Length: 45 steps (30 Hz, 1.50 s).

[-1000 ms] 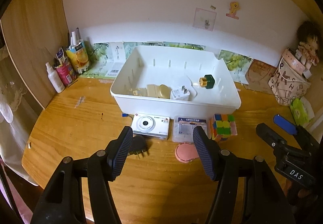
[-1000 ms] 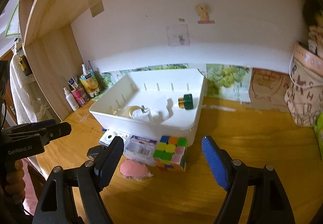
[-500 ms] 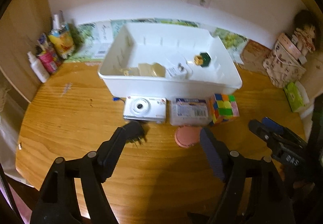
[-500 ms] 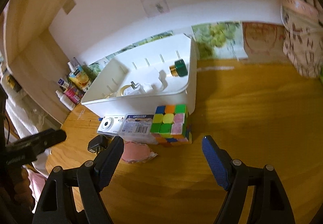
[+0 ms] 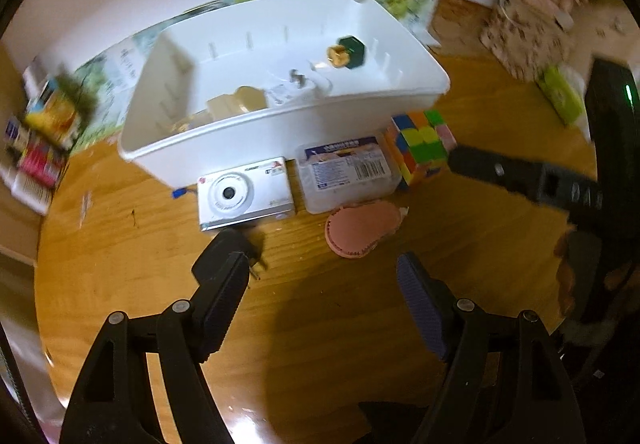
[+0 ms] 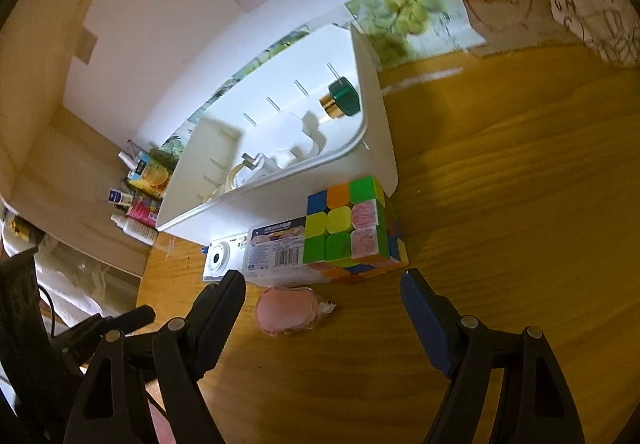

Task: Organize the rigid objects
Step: 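Lower the left tool to the pink oval case while the right tool approaches the Rubik's cube, then grasp the pink oval case with the left tool while the right tool grasps the Rubik's cube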

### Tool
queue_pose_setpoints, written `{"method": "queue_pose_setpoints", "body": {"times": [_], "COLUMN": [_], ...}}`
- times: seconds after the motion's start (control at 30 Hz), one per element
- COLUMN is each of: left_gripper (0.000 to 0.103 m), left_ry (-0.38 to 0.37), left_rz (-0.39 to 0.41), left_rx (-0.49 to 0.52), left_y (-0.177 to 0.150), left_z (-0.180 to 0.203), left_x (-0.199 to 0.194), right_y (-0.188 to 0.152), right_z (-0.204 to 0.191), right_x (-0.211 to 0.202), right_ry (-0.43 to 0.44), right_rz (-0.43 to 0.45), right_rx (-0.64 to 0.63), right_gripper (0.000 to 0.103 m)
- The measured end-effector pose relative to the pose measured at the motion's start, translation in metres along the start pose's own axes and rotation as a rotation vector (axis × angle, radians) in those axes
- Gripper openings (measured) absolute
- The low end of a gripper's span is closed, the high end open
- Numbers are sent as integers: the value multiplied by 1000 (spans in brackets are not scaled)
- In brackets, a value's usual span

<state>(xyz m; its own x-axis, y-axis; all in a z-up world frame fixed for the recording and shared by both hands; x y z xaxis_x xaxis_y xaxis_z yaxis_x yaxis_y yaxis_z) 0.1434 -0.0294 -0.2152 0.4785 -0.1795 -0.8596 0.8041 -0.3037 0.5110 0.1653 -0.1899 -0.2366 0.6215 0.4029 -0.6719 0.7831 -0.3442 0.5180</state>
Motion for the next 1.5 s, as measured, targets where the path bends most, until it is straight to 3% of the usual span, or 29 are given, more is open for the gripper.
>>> {"method": "queue_pose_setpoints", "body": {"times": [0.2,0.83,1.1,1.37,1.5], "left_gripper": [79,79,79,82,83], "left_ry": [-53,-123,-142,-126,-120], "left_rz": [-28,-206,-238,-233,-233], "left_rx": [88,-2,-29,-55,-71], "left_y": [-1,-13,-10,-4,4], "left_z": [12,17,30,32,36], "left_x": [18,75,89,97,103], "right_y": [-1,5,7,8,9], "right_z": [1,5,1,4,2], "right_x": [12,45,51,56,56], "right_ry": [-17,-93,-101,-115,-108], "right_rz": [-31,-90,-102,-119,-118], "right_rx": [7,-61,-141,-189,-222], "right_gripper": [80,80,80,68,67]}}
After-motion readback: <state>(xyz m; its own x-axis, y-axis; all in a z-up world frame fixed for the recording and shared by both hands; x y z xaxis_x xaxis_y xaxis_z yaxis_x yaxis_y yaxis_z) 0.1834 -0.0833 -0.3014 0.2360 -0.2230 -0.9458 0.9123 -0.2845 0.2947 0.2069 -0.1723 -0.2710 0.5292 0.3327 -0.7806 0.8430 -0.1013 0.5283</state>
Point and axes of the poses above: each gripper's, at about its wrist camera, not at the fingertips, and x roughly the way its jaws point, z to its right, y to its top, the point moved 7 cm from there along x, roughly the way its jaws point, and after that the axes turned 7 degrees about z, right-handed, at the moved point
